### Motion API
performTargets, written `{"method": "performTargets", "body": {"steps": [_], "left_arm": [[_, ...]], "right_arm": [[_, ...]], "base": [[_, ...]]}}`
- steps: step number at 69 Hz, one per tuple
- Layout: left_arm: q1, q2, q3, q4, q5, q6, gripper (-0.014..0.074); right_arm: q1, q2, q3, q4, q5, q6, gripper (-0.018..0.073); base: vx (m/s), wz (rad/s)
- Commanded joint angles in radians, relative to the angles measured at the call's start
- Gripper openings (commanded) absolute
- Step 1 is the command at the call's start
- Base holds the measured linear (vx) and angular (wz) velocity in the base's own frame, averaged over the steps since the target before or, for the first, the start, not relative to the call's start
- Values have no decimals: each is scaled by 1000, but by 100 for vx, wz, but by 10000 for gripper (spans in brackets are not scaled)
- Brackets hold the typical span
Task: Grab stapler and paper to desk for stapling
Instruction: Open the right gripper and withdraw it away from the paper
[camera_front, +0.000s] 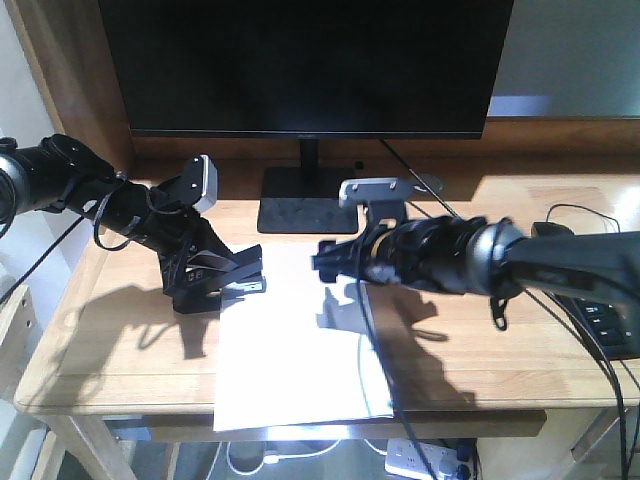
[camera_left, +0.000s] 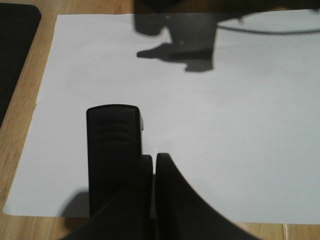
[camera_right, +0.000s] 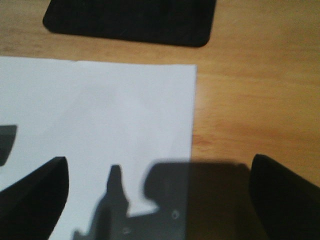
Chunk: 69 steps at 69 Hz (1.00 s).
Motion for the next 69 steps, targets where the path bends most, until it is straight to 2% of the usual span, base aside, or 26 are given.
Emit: {"method": "performTargets", "body": {"steps": [1, 10, 24, 33, 44, 69], "left_arm": [[-3, -66, -29, -54, 16, -9, -6], [-3, -66, -29, -54, 16, -9, -6], [-3, -66, -29, -54, 16, -9, -6], [-3, -66, -29, -54, 16, -9, -6], [-3, -66, -29, -54, 16, -9, -6], [-3, -66, -29, -54, 16, -9, -6]], "right_arm": [[-1, -121, -25, -22, 60, -96, 671], [-1, -195, -25, -4, 131, -215, 641], [-1, -318, -25, 104, 218, -406, 606], [-1, -404, -25, 168, 283, -489, 593], [-1, -525, 13, 178, 334, -518, 590], [-1, -970, 344, 178, 162, -511, 590]], "base": [[0, 0], [0, 0], [0, 0], [0, 0], [0, 0], [0, 0]]}}
